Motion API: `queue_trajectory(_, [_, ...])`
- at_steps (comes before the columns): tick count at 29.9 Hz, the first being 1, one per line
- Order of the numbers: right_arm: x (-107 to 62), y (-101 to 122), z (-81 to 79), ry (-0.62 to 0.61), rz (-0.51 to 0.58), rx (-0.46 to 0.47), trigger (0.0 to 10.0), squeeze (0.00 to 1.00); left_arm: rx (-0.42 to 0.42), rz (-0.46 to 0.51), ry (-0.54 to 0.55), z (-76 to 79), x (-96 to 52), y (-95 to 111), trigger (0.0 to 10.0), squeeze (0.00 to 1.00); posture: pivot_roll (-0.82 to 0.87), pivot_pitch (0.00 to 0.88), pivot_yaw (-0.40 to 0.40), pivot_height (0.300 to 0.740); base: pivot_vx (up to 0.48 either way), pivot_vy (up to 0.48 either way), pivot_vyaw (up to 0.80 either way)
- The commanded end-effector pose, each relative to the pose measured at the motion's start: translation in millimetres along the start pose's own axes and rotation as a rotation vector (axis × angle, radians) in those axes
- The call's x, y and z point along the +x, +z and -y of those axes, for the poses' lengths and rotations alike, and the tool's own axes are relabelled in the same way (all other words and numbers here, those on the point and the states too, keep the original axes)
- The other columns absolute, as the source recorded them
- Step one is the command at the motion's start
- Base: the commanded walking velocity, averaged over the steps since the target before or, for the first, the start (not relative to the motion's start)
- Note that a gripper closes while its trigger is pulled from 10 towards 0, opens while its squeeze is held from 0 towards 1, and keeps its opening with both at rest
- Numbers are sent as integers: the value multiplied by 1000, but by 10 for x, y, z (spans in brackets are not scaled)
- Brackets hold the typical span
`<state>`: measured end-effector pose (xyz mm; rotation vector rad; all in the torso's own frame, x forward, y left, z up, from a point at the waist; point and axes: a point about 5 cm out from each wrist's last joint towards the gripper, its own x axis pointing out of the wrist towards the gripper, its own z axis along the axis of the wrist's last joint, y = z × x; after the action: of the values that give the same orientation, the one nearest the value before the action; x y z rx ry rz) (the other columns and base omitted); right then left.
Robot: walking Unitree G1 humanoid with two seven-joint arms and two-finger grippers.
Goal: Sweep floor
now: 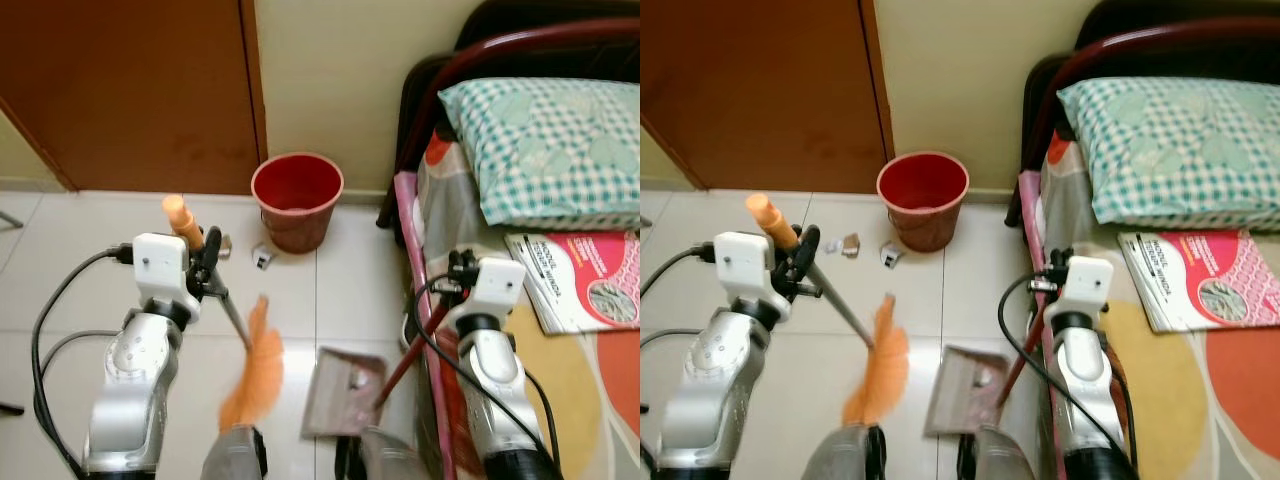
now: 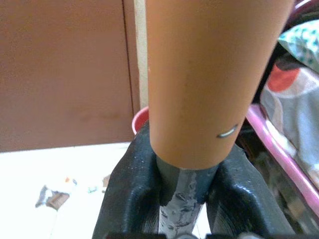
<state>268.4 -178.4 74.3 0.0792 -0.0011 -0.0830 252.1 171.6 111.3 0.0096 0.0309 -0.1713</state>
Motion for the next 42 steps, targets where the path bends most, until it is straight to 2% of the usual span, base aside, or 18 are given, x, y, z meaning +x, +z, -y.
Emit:
queue_trajectory(1, [8, 106, -14, 20, 38, 26, 10000, 0, -15, -25, -16, 35, -26, -88, 10000, 0, 27, 47, -21, 740, 0, 311, 0])
queue_trajectory(4, [35, 192, 9, 22, 65, 37, 10000, 0, 30, -34, 4, 19, -15, -159, 10000, 0, 30, 29, -20, 740, 180, 315, 0])
queue_trajectory(10, [71, 243, 16, 32, 69, 40, 10000, 0, 38, -17, 34, -67, 23, -135, 10000, 0, 25, 24, -23, 740, 290, 319, 0])
queue_trajectory(17, [77, 266, 40, 37, 65, 35, 10000, 0, 55, 13, 35, -75, 33, -86, 10000, 0, 22, 26, -29, 740, 299, 320, 0])
queue_trajectory(21, [79, 276, 51, 29, 69, 24, 10000, 0, 102, 50, 45, -92, 52, -7, 10000, 0, 20, 30, -30, 740, 301, 317, 0])
queue_trajectory(30, [128, 309, 55, 20, 81, -8, 10000, 0, 139, 113, 53, -146, 162, 176, 10000, 0, 9, 46, -11, 740, 347, 306, 0])
queue_trajectory(42, [169, 327, 109, -13, 76, -17, 10000, 0, 147, 87, 18, -69, 127, 86, 10000, 0, 4, 61, -14, 740, 356, 195, -33])
